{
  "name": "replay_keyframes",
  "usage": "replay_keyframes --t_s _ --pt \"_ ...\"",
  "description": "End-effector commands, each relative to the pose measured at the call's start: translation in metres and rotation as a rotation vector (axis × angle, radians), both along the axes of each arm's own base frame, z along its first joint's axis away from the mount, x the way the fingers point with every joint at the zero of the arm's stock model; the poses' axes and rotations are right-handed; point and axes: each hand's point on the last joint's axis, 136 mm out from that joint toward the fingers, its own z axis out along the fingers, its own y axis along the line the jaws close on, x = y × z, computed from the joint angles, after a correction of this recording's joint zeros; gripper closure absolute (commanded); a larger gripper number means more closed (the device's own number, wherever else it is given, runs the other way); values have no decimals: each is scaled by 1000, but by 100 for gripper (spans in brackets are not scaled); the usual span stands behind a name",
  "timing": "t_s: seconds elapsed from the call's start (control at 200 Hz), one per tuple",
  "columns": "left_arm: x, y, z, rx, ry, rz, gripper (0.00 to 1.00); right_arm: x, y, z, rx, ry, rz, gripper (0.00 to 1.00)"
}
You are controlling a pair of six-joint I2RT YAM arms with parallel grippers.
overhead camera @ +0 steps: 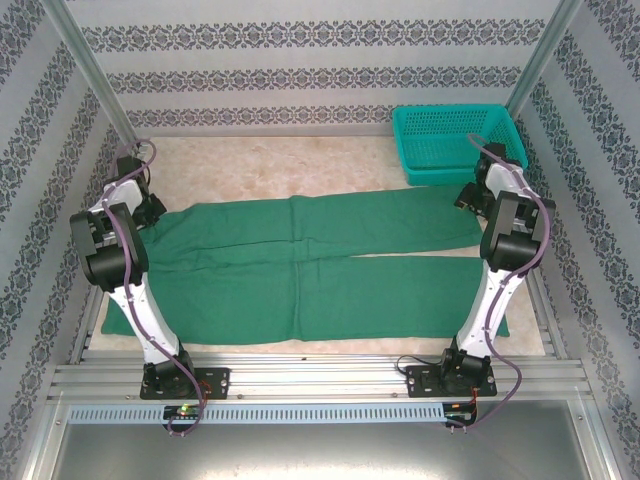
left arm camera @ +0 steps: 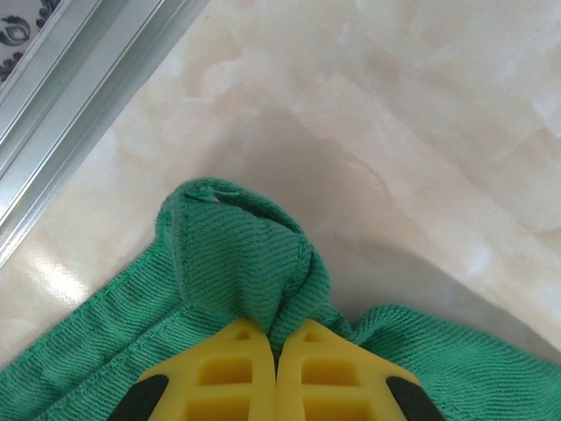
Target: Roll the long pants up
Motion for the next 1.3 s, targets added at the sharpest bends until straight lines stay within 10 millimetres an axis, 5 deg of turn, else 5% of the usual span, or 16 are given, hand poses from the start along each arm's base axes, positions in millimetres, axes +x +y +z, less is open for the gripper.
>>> replay_keyframes --t_s 0.0,0.25,0.35,0.57,0.684,0.874,1.089,1.294 --pt "9 -6 1 -8 -6 -41 100 -1 -2 -9 35 32 14 32" --pt "13 -7 1 -16 -13 -49 100 4 13 -17 125 20 14 61" --pt "14 -9 0 -25 -22 -51 100 1 12 -16 111 28 18 100" --pt "14 -16 12 -48 -128 -14 100 -14 10 17 52 -56 -9 100" --pt "19 -14 45 -34 -228 30 100 -22 7 56 -4 -168 -37 100" --pt "47 -7 99 -33 -359 71 100 -3 1 109 -47 -309 -36 100" --pt "61 9 135 24 -393 107 100 19 1 122 -28 -348 -25 100" --pt "64 18 156 60 -414 133 100 12 1 130 -50 -399 -34 100"
